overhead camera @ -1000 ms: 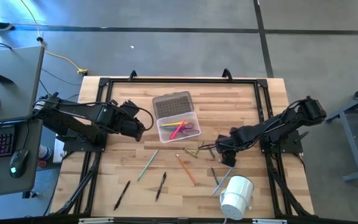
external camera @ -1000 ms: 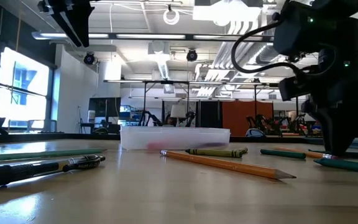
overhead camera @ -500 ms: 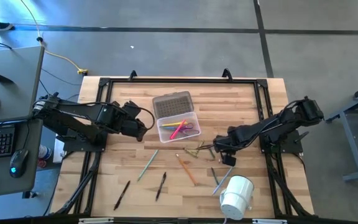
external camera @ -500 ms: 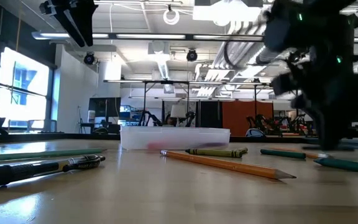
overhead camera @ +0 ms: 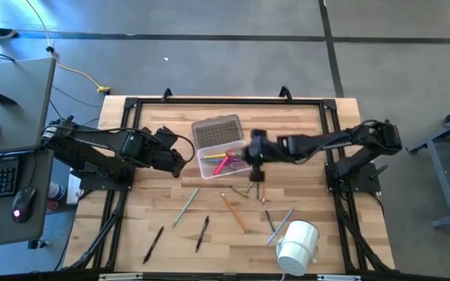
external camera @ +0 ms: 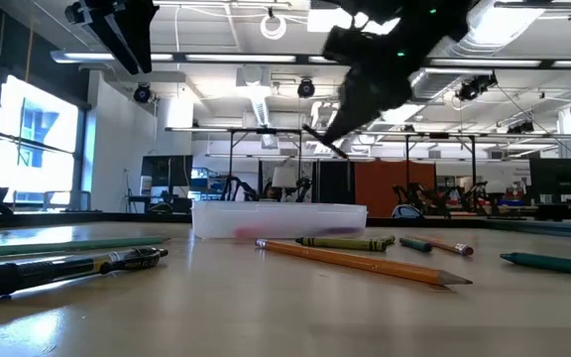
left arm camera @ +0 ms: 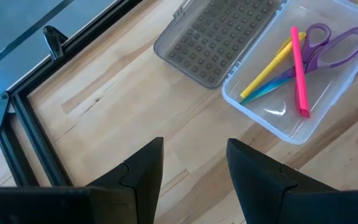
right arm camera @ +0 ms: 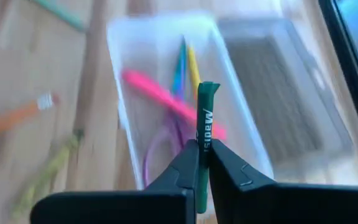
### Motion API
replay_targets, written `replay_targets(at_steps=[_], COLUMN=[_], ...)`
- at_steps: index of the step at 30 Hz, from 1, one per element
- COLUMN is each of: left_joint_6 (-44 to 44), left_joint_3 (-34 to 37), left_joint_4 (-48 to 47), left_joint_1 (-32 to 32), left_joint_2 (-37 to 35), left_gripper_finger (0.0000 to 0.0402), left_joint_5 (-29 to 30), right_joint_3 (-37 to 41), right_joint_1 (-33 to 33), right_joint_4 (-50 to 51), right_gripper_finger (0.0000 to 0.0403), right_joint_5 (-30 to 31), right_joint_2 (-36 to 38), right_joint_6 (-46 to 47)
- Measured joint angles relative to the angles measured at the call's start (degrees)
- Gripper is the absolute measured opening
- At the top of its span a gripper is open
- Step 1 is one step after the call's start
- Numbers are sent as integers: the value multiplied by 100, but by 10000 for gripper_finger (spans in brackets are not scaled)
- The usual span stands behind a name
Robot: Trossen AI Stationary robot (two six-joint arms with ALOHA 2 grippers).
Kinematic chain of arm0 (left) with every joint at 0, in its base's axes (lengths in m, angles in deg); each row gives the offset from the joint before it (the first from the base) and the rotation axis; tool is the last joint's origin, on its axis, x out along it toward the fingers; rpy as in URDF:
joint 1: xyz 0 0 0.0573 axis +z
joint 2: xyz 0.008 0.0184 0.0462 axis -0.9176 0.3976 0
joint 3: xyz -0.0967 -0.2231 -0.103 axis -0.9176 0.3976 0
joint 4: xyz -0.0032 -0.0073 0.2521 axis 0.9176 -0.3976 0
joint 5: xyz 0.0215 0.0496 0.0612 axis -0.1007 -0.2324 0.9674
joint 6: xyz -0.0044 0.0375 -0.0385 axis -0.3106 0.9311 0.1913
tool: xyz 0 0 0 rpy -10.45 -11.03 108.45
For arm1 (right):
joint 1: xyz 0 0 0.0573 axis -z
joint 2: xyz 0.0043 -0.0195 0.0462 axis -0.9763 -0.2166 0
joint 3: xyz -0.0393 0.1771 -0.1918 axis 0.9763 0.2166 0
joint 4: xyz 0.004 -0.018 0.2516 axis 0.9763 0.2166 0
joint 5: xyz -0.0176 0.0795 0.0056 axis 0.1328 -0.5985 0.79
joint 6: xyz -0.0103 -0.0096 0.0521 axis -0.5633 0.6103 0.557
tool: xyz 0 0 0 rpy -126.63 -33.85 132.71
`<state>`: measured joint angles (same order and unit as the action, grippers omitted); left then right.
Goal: Pick & place school supplies into a supply box
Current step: Put the top right green crayon into the supply box, then put the top green crayon into the supply box
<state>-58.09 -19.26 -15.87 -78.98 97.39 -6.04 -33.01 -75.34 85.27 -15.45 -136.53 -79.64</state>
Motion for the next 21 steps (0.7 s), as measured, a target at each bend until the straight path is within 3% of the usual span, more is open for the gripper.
replay_targets(at_steps=[4, 11, 21], left_joint_6=[-1, -2, -4], left_joint_3=[0, 0, -2], left_joint_4=[-1, 10, 41], left_joint_1=[0, 0, 0], left_joint_2=[0, 0, 2], left_gripper_finger=[211, 211, 211], left_joint_5=[0, -151, -146], right_joint_3=[-337, -474, -483], right_joint_1=[211, 339, 295], right_joint_4=[-302, -225, 133], right_gripper_finger=[4, 19, 74], right_joint_5=[-522, 83, 682], right_joint_2=[-652, -1506, -1483], right_joint_6=[-342, -656, -851])
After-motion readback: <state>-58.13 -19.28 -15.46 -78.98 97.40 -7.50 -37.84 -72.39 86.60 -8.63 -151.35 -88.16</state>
